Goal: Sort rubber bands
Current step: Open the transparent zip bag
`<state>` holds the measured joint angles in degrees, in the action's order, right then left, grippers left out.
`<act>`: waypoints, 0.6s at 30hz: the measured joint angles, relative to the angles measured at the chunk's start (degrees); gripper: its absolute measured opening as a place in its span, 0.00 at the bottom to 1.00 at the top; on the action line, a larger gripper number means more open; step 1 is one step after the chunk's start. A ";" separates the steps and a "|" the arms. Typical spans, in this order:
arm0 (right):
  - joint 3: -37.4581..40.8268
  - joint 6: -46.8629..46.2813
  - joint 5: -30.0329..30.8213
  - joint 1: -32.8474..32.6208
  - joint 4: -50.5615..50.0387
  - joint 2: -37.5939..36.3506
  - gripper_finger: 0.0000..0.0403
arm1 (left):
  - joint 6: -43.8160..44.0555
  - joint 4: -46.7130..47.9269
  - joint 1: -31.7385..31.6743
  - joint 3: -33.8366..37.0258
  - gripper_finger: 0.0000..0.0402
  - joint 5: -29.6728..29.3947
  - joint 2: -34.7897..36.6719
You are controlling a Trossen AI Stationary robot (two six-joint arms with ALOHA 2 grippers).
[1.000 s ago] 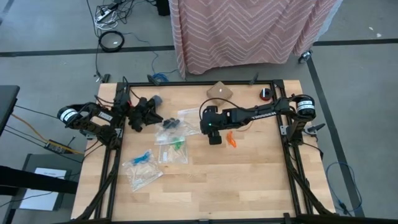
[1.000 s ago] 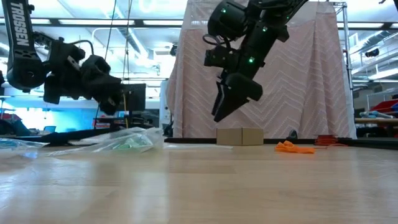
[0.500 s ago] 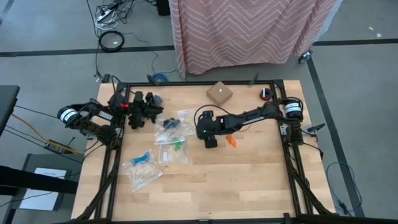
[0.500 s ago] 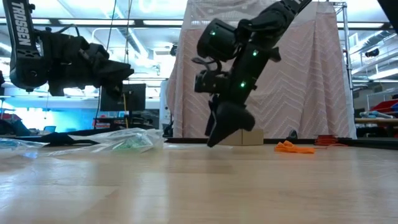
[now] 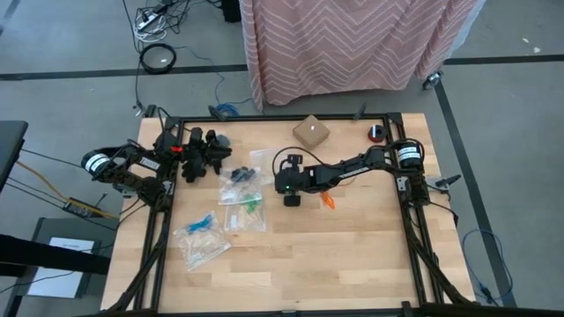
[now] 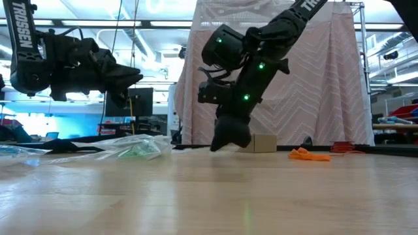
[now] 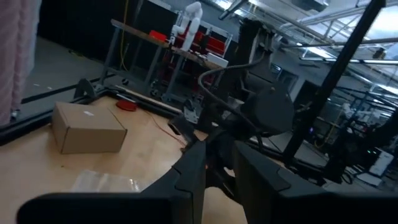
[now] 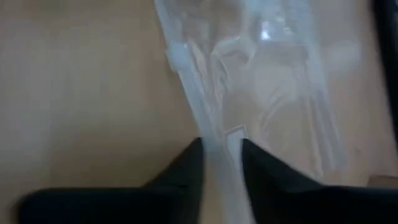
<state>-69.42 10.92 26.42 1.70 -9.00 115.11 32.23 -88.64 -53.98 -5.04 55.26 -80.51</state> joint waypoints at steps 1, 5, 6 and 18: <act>-0.01 -1.49 0.54 0.28 0.60 0.00 0.11 | 0.18 0.00 0.00 0.00 0.22 -0.30 0.00; -0.01 -5.24 2.15 1.02 2.46 0.00 0.03 | 1.44 -0.23 0.00 0.00 0.22 -0.63 0.00; 0.00 -5.96 2.73 1.12 3.44 0.00 0.02 | 1.47 -0.30 0.00 0.00 0.22 -0.66 0.00; -6.60 -9.93 13.39 2.33 -1.81 -1.46 0.00 | 0.96 -1.34 0.02 0.00 0.22 -2.91 0.00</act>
<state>-76.02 0.99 39.81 4.04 -10.81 113.65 33.19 -89.97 -53.95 -5.04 52.35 -80.51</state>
